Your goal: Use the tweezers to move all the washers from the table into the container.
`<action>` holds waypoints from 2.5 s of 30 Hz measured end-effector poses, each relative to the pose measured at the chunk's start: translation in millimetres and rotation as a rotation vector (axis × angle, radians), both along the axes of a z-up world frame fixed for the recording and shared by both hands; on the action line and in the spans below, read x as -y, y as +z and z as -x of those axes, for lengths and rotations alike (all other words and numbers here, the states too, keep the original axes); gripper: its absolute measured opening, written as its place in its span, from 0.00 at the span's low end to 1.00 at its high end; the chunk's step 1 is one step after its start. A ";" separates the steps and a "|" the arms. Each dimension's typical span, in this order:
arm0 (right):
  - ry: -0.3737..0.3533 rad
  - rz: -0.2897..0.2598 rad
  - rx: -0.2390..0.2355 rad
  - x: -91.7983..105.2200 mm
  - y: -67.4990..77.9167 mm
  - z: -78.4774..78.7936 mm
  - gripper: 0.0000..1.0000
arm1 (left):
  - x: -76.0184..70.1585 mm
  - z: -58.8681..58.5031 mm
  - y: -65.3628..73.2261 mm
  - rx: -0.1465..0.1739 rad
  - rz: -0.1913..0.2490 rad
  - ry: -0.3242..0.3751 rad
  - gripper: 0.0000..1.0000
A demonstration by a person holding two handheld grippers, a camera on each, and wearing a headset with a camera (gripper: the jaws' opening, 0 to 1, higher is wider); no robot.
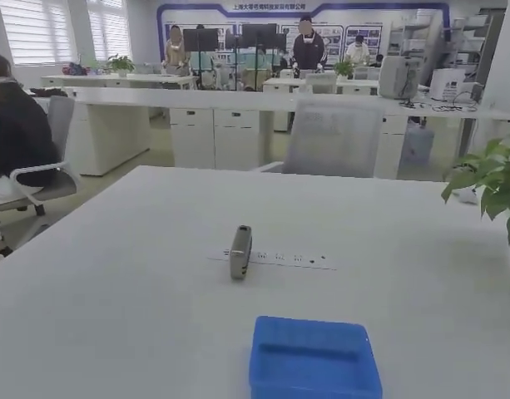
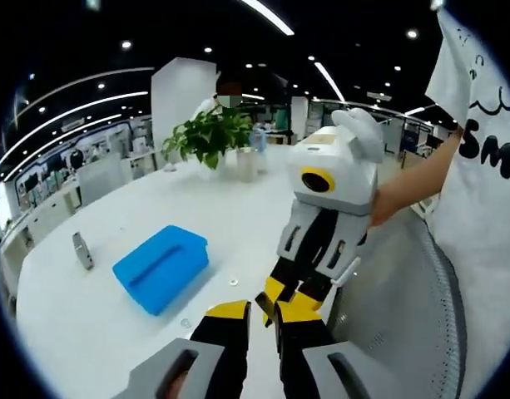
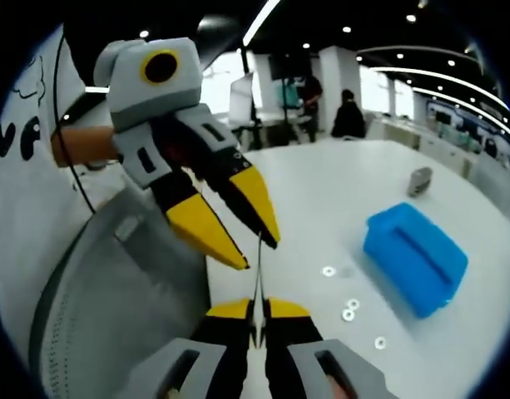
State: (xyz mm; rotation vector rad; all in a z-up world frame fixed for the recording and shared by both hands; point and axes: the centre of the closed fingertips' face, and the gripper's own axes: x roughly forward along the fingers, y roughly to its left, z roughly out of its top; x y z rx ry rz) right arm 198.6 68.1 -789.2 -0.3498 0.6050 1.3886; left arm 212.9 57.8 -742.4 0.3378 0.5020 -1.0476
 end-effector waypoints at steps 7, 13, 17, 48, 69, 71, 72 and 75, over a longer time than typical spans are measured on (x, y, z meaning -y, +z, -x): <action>0.082 0.041 0.044 3.7 -5.5 2.0 0.02 | 10.4 8.0 -1.8 0.010 -0.011 -0.071 0.00; 0.166 0.096 0.084 3.7 -14.4 7.8 0.02 | 15.9 15.0 -11.0 0.032 -0.061 -0.138 0.03; 0.224 0.130 0.096 5.8 -21.0 8.1 0.02 | 15.8 16.9 -18.4 0.018 -0.084 -0.160 0.03; -0.065 0.069 0.061 5.3 -17.8 -8.5 0.04 | 5.2 4.7 -21.0 -0.018 -0.130 0.166 0.17; -0.209 -0.089 -0.022 -29.5 6.7 -88.1 0.04 | -109.0 -5.5 -19.1 0.022 -0.010 0.775 0.98; -0.212 -0.089 -0.017 -34.2 6.5 -91.8 0.04 | -111.7 -7.6 -22.2 0.037 -0.017 0.800 0.96; -0.215 -0.086 -0.010 -36.2 6.4 -94.0 0.04 | -113.5 -8.3 -23.0 0.044 -0.020 0.814 0.96; -0.220 -0.081 0.005 -42.7 5.0 -100.9 0.04 | -120.2 -13.8 -18.1 0.115 -0.040 0.841 0.96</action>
